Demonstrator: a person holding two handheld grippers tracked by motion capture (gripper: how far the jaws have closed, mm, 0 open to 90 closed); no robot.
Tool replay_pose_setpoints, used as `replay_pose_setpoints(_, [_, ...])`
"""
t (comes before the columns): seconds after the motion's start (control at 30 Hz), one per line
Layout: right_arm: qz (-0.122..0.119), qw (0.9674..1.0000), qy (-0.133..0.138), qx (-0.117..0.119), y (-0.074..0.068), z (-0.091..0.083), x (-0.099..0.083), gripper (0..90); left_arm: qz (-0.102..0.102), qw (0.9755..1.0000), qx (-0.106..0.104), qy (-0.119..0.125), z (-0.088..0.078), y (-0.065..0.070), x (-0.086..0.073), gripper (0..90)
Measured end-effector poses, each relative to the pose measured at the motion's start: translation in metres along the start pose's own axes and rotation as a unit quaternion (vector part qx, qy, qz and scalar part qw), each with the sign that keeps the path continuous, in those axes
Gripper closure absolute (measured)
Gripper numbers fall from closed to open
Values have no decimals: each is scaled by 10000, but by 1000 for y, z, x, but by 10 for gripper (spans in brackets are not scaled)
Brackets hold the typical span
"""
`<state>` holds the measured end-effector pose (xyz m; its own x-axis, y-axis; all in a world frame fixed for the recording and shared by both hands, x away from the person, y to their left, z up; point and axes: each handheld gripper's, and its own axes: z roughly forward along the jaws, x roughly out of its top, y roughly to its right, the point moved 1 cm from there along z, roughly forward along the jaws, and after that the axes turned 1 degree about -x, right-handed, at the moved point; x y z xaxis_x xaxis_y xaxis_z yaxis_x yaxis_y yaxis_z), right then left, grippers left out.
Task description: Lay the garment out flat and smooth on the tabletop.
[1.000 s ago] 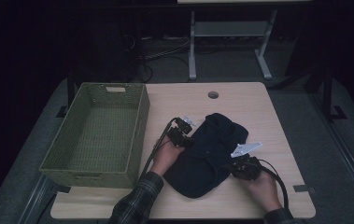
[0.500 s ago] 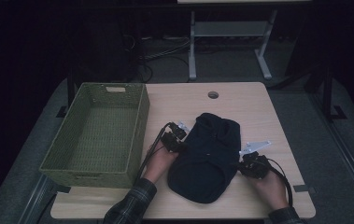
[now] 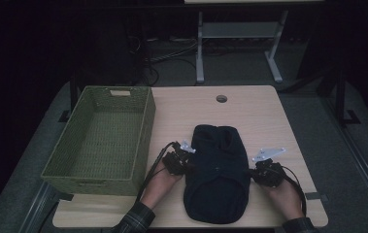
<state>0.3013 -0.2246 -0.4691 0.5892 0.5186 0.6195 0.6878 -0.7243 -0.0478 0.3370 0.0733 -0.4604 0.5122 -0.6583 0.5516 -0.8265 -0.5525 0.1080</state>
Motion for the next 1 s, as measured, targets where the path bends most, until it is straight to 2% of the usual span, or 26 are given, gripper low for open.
replay_pose_setpoints(0.13, [-45, 10000, -10, 57, 1, -1, 3, 900, 8, 10000, -28, -24, -3, -1, 3, 900])
replay_pose_setpoints(0.23, [-22, 9998, 197, 96, 8, -6, 10, 900, -93, 9998, 41, 171, -8, -8, 8, 900])
replay_pose_setpoints(0.37, [16, 9995, 327, -3, 22, -8, 27, 900, -265, 9987, 150, 407, -11, -22, 21, 900])
replay_pose_setpoints(0.53, [194, 9986, 491, -66, 47, 1, 55, 900, -458, 9966, 269, 627, -7, -38, 36, 900])
replay_pose_setpoints(0.67, [334, 9979, 543, -149, 64, 14, 70, 900, -503, 9964, 327, 606, 9, -49, 44, 900])
replay_pose_setpoints(0.77, [374, 9978, 540, -118, 69, 27, 75, 900, -582, 9960, 327, 595, 21, -54, 44, 900])
replay_pose_setpoints(0.87, [343, 9987, 359, -113, 69, 43, 75, 900, -510, 9970, 364, 462, 28, -53, 42, 900])
replay_pose_setpoints(0.93, [330, 9991, 212, -137, 70, 52, 72, 900, -473, 9970, 405, 463, 28, -52, 41, 900])
replay_pose_setpoints(1.0, [343, 9990, 150, -244, 70, 54, 70, 900, -410, 9973, 476, 371, 27, -50, 41, 900])
